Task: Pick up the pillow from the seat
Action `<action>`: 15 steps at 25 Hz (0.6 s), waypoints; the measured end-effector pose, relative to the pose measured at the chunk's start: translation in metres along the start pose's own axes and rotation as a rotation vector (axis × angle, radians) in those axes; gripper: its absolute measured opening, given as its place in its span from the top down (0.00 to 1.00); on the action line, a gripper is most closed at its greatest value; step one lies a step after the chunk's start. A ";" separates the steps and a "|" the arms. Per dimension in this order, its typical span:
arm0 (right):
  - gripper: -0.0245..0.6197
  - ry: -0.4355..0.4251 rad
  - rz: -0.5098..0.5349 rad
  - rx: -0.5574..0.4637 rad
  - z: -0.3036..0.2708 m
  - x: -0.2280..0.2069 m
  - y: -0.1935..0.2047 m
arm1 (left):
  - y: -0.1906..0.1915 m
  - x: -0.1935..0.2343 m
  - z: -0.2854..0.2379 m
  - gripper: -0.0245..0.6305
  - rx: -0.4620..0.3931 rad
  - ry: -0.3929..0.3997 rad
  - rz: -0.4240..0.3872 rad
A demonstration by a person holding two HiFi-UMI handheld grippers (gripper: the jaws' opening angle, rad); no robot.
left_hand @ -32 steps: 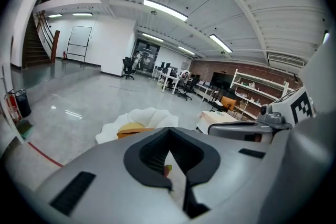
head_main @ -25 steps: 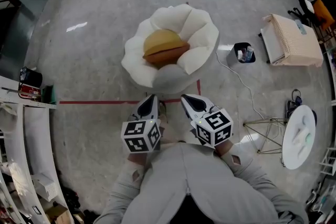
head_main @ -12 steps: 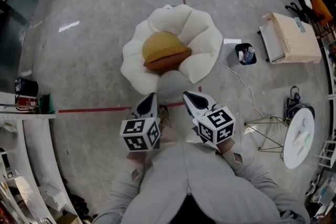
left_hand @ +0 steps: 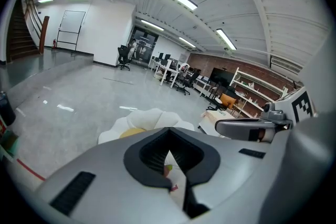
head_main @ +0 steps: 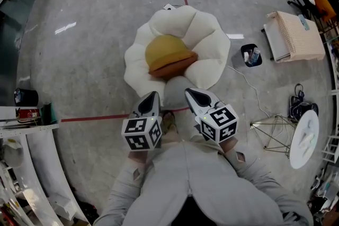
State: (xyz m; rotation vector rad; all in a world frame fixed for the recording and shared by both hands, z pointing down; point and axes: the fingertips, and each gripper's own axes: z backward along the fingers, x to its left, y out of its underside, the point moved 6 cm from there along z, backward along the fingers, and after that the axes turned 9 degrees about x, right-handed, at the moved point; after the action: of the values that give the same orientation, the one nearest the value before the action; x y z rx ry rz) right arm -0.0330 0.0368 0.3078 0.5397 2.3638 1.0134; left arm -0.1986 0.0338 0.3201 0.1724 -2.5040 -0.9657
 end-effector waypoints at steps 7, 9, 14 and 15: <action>0.96 0.033 -0.028 0.001 -0.020 -0.013 -0.014 | -0.018 0.017 -0.024 0.96 0.033 0.023 -0.012; 0.96 0.042 -0.035 0.003 -0.022 -0.016 -0.015 | -0.021 0.018 -0.030 0.96 0.042 0.028 -0.015; 0.96 0.052 -0.068 0.011 -0.025 -0.027 -0.013 | -0.026 0.015 -0.046 0.96 0.070 0.041 -0.028; 0.96 0.053 -0.073 0.013 -0.026 -0.030 -0.013 | -0.027 0.013 -0.049 0.96 0.074 0.042 -0.032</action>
State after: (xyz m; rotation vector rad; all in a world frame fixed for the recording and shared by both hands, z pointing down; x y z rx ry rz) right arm -0.0266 -0.0011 0.3222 0.4338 2.4197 0.9914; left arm -0.1898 -0.0195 0.3389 0.2538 -2.5074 -0.8735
